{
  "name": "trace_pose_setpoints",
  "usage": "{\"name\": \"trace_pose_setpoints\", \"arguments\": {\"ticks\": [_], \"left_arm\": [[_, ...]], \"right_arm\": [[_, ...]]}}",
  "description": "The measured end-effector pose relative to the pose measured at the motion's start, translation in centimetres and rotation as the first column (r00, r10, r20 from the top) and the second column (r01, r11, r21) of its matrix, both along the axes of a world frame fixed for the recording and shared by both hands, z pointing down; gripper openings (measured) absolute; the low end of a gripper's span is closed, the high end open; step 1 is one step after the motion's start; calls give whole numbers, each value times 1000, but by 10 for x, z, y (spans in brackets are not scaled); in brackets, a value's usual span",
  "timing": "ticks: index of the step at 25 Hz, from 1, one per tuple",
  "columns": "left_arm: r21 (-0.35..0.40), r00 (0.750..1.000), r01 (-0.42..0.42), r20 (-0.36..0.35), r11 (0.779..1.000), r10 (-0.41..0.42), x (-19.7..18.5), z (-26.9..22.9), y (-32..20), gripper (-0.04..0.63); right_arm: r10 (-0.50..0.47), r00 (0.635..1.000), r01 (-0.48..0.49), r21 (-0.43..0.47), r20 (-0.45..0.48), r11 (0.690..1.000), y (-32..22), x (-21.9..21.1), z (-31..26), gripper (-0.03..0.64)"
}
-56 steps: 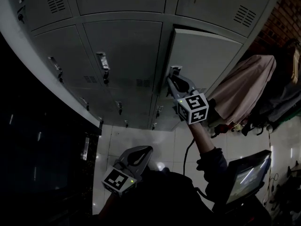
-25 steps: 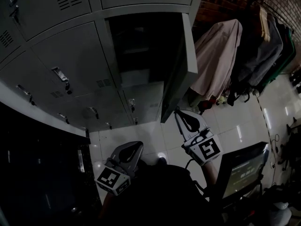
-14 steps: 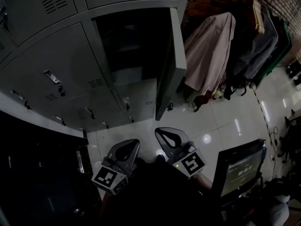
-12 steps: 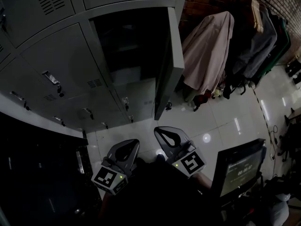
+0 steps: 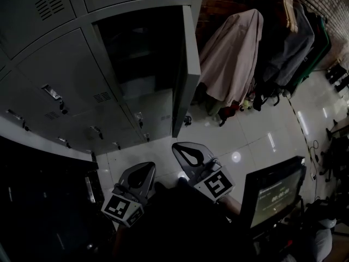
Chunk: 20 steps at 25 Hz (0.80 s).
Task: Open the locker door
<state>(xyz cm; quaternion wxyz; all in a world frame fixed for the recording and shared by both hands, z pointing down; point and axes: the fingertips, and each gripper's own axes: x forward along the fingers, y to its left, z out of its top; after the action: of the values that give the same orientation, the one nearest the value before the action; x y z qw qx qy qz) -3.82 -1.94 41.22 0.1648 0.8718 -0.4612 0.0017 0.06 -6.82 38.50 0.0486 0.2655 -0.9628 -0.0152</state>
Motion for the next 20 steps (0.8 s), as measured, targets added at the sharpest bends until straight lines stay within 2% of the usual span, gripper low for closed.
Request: {"name": "trace_pose_setpoints", "arguments": {"ticks": [20], "left_arm": [[-18, 1000, 28, -5, 999, -28, -1, 3, -1, 15]], "right_arm": [[-16, 1000, 16, 16, -24, 1000, -4, 0, 2, 0]]}}
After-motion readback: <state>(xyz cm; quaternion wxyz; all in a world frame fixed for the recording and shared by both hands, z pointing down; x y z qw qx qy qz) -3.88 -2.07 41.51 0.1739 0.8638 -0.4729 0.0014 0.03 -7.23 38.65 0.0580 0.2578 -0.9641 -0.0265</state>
